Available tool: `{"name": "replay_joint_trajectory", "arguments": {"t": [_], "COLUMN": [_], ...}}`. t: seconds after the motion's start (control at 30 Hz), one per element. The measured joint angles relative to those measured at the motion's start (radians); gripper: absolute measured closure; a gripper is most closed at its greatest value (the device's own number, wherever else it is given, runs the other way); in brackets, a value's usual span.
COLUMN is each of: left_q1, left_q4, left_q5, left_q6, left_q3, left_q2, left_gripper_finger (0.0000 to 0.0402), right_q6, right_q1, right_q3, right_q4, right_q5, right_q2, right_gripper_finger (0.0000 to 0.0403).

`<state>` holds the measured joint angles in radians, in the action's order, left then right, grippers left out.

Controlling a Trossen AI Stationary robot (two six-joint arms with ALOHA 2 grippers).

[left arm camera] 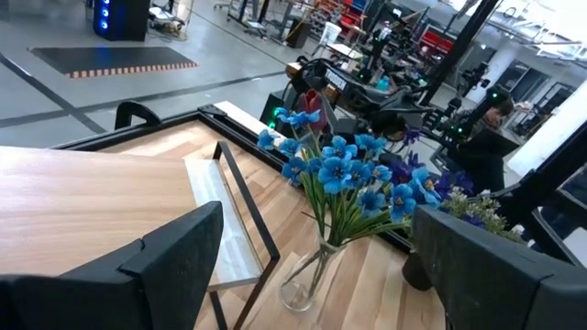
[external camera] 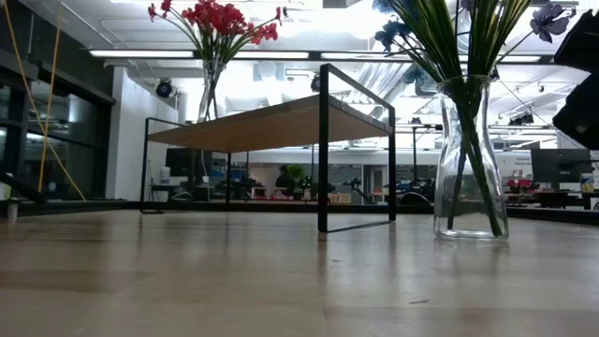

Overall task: Pick and place flowers into a vace then onto a shelf
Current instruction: Put the transparent flower vase on the shelf

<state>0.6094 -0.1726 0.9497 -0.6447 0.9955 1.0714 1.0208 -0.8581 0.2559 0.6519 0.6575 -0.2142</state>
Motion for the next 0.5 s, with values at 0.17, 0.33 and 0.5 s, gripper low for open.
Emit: {"name": "replay_joint_trajectory", "arguments": {"t": [0.17, 0.33, 0.5], "left_q1": [0.000, 0.000, 0.000], "left_q4": [0.000, 0.000, 0.000], "left_q5": [0.000, 0.002, 0.004], "left_q6": [0.000, 0.000, -0.001], "left_q3": [0.000, 0.000, 0.000], "left_q2": [0.000, 0.000, 0.000], "left_gripper_finger": [0.0016, 0.0016, 0.0016], "right_q6": [-0.037, -0.130, -0.248], "right_q1": [0.001, 0.005, 0.056], "right_q3": [-0.079, -0.108, -0.109], "right_q4": [-0.126, -0.226, -0.312], "right_q5": [0.061, 0.099, 0.089], "right_q2": [0.000, 0.000, -0.001], "right_gripper_finger": [0.0274, 0.0274, 0.0274]}}
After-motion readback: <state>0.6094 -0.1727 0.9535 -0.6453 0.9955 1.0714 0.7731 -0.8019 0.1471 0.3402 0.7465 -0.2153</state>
